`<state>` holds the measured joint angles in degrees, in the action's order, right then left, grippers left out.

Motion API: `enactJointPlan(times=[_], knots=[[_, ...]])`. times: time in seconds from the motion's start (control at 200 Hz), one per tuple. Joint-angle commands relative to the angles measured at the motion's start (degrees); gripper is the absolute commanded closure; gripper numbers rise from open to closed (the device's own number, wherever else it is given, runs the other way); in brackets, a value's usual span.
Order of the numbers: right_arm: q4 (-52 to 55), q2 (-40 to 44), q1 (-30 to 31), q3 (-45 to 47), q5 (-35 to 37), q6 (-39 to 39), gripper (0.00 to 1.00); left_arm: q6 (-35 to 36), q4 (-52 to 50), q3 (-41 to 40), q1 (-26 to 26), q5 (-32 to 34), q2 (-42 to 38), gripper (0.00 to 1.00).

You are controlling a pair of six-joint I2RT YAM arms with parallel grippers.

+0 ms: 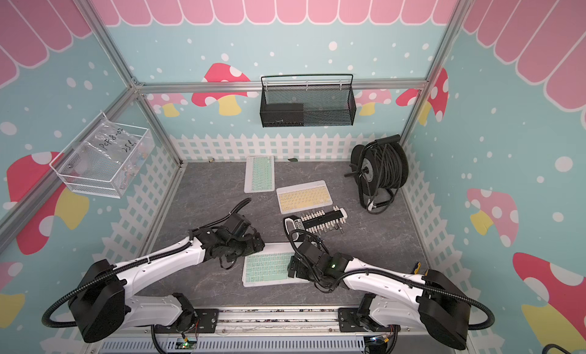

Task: Stack the numeric keypads
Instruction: Place the numeric keypad at the numeric keypad.

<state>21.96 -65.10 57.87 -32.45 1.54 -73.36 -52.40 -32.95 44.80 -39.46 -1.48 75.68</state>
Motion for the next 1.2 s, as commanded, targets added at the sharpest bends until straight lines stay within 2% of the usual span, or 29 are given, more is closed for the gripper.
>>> enactJointPlan(times=[0.0,0.445,1.196], knots=[[1.48,0.08,0.58,-0.87,1.19,-1.26,0.01,1.66,-0.31,1.90,0.35,0.36,1.97,0.00],[1.93,-2.45,0.76,-2.88,1.10,-0.25,0.01,2.39,1.44,3.35,0.35,-1.06,5.96,0.00],[3.35,-7.26,0.91,-7.52,0.96,2.96,0.01,2.57,2.45,5.74,0.37,-1.88,6.78,0.00]])
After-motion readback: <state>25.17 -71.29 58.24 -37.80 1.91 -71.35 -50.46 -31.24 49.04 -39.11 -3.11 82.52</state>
